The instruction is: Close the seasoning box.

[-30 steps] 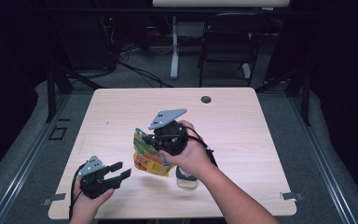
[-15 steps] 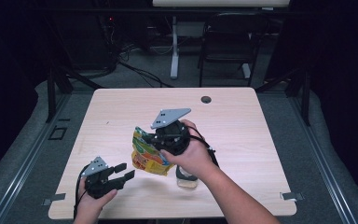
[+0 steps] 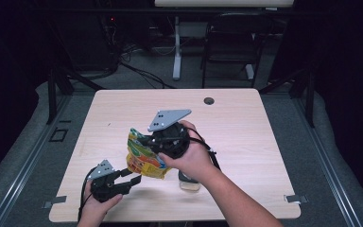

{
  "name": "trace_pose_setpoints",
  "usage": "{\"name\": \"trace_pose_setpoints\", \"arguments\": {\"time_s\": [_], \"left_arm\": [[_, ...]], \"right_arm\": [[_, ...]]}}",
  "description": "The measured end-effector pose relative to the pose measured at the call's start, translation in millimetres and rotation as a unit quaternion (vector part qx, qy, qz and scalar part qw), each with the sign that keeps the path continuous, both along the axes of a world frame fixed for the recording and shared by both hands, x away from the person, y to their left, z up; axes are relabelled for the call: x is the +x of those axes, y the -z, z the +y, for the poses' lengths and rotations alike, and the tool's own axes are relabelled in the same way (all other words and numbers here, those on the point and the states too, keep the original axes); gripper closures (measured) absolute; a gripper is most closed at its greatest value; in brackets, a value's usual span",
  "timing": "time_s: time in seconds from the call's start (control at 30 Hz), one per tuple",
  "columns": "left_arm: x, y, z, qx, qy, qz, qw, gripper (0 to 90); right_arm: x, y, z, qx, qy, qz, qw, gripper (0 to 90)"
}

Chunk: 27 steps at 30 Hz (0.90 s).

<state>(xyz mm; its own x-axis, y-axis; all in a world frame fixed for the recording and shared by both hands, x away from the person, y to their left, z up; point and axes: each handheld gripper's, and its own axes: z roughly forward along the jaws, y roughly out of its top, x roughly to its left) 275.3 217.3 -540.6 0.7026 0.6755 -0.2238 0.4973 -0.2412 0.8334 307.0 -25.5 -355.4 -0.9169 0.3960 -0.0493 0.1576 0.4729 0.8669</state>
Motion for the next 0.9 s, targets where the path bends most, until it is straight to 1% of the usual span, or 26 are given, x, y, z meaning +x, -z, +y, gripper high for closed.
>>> {"name": "trace_pose_setpoints", "arguments": {"time_s": [0.03, 0.1, 0.17, 0.23, 0.3, 0.37, 0.47, 0.63, 0.67, 0.77, 0.9], "left_arm": [[-0.1, 0.4, -1.3, -0.002, -0.001, -0.001, 1.0000, 47.7], [0.4, 0.5, -1.8, 0.000, 0.009, 0.000, 1.0000, 47.4], [0.7, 1.9, -3.5, -0.006, 0.016, 0.000, 0.9999, 46.1], [1.0, 2.8, -4.8, -0.006, 0.021, 0.000, 0.9998, 45.4], [1.2, 2.7, -5.2, 0.001, 0.026, -0.002, 0.9997, 44.5], [1.0, 2.7, -6.1, -0.001, 0.029, -0.002, 0.9996, 43.8], [1.2, 3.2, -7.4, 0.002, 0.030, -0.001, 0.9995, 42.4], [1.5, 4.0, -8.9, -0.004, 0.036, 0.001, 0.9993, 42.0], [1.2, 3.5, -9.2, 0.000, 0.038, 0.002, 0.9993, 41.9], [1.1, 4.0, -10.8, 0.000, 0.041, 0.002, 0.9991, 41.5], [1.0, 3.2, -9.9, 0.002, 0.040, 0.003, 0.9992, 41.5]], "right_arm": [[-0.5, -0.1, 0.9, -0.002, -0.001, -0.002, 1.0000, 90.0], [-1.4, -0.3, 2.5, -0.003, -0.004, -0.002, 1.0000, 90.0], [-1.9, -0.4, 3.9, -0.005, -0.006, -0.002, 1.0000, 90.0], [-2.1, -0.2, 4.9, -0.006, -0.009, -0.001, 0.9999, 90.0], [-2.3, 0.1, 5.7, -0.007, -0.009, -0.001, 0.9999, 90.0], [-2.6, 0.6, 6.6, -0.008, -0.011, 0.000, 0.9999, 90.0], [-3.1, 1.3, 8.2, -0.009, -0.013, 0.000, 0.9999, 90.0], [-3.2, 1.4, 9.8, -0.008, -0.016, 0.000, 0.9998, 90.0], [-3.5, 1.4, 10.2, -0.009, -0.016, 0.000, 0.9998, 90.0], [-4.0, 1.5, 11.8, -0.013, -0.018, 0.000, 0.9997, 90.0], [-3.3, 2.0, 12.1, -0.014, -0.017, 0.001, 0.9998, 90.0]]}}
